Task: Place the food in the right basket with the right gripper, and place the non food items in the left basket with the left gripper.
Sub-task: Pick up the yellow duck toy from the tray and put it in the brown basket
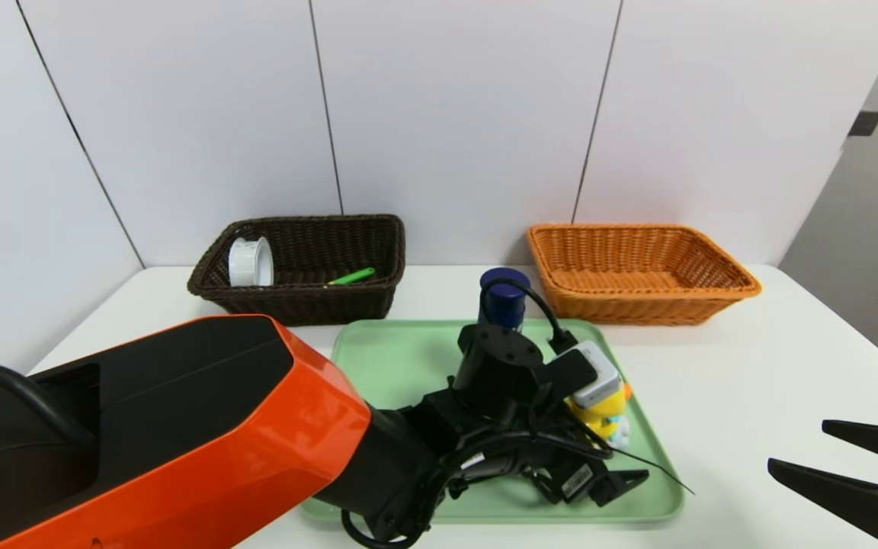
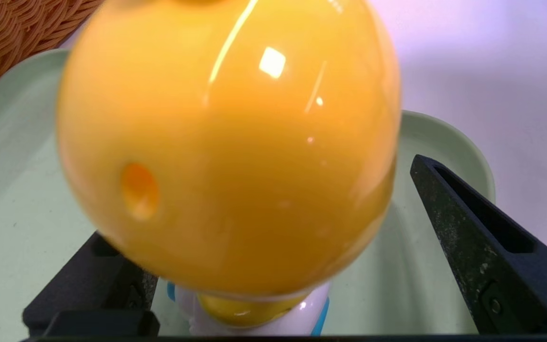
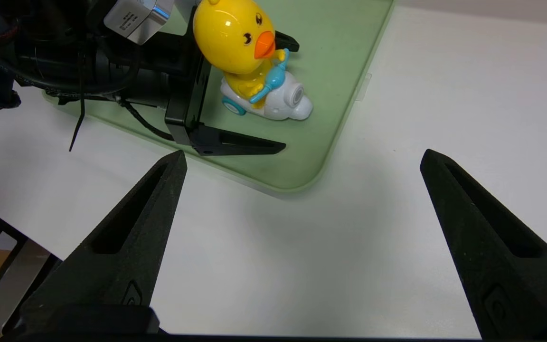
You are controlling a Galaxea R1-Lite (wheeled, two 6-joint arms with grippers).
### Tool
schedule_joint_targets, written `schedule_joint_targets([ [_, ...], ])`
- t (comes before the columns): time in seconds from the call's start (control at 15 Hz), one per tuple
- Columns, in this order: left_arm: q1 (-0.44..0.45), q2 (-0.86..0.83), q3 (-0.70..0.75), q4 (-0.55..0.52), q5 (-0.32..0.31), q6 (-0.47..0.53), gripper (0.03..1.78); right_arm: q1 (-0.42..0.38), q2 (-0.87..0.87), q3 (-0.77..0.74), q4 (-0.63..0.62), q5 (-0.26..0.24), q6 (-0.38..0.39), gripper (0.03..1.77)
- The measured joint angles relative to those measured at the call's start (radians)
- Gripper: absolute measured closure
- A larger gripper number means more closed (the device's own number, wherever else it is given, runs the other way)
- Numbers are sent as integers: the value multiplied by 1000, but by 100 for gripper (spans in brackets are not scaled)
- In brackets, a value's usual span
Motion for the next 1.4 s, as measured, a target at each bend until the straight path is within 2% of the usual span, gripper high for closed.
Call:
schedule_joint_targets([
  [0.33, 0, 6, -3, -1, 0, -1, 12, 0, 2, 0, -1, 1, 0, 10],
  [0.53, 0, 9, -4, -1, 1, -1, 61, 0, 4, 0, -1, 1, -1, 10],
  [0.73, 0, 10, -3, -2, 0, -2, 94, 0, 7, 0, -1, 1, -1, 10],
  [1.4, -1, -12, 11, -3, 0, -2, 98, 0, 12, -2, -2, 1, -1, 10],
])
